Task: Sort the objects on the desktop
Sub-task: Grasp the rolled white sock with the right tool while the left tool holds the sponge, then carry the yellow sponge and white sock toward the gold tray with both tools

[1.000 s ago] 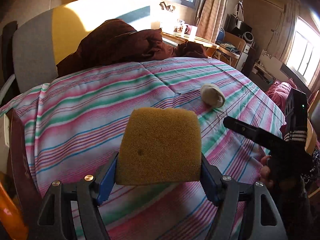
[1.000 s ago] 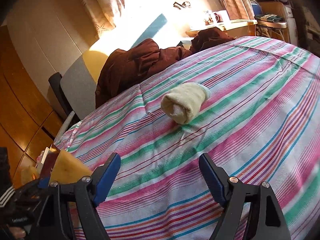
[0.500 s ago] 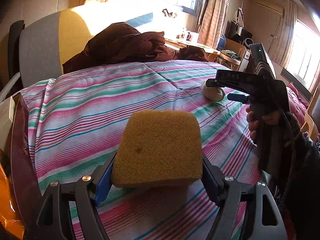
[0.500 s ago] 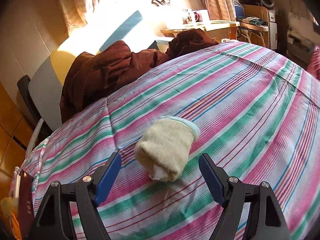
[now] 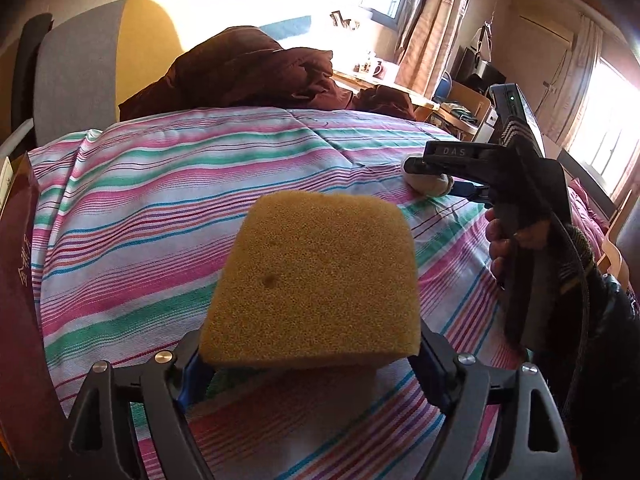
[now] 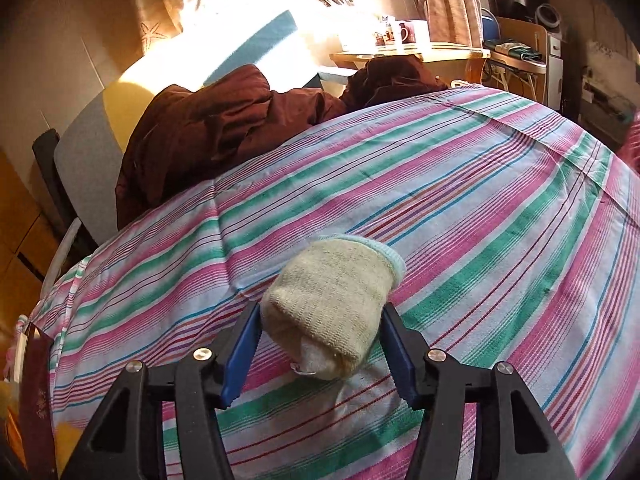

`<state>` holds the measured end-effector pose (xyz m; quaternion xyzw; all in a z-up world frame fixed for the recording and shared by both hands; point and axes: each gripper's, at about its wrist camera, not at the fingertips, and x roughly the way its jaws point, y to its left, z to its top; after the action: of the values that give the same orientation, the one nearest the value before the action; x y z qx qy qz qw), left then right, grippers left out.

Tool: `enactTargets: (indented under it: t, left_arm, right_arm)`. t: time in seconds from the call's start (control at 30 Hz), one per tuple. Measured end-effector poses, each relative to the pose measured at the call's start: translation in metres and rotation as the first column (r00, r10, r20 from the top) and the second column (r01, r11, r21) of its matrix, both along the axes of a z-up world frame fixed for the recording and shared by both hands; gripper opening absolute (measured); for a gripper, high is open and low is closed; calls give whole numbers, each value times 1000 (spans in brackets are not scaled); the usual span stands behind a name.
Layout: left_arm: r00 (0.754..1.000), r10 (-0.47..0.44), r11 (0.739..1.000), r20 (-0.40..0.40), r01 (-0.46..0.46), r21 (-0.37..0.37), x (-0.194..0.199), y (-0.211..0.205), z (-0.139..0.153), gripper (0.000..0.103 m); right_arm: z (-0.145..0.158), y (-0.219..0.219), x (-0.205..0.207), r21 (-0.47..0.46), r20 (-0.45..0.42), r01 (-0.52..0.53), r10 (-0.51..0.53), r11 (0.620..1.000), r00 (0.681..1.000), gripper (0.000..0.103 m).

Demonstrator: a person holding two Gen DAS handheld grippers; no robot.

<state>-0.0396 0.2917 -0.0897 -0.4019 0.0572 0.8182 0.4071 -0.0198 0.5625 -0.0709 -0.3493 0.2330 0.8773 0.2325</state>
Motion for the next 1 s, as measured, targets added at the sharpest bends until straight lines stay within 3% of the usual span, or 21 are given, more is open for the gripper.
enactTargets:
  t: [0.2, 0.57, 0.7, 1.0]
  left_arm:
    - [1000, 3, 999, 25, -4, 35, -3, -4, -1, 85]
    - [998, 11, 995, 61, -17, 97, -8, -14, 0, 84]
    - [997, 22, 992, 72, -31, 124, -9, -20, 2, 77]
    - [998, 6, 995, -62, 0, 102, 37, -35, 28, 75]
  right_arm:
    - [-1, -36, 22, -17, 2, -119, 119, 993, 993, 59]
    - [1, -106, 71, 50, 2, -276, 277, 960, 961, 59]
    - [1, -122, 88, 60, 2, -305, 306, 950, 952, 59]
    - [11, -141, 118, 85, -7, -343, 345, 935, 939, 59]
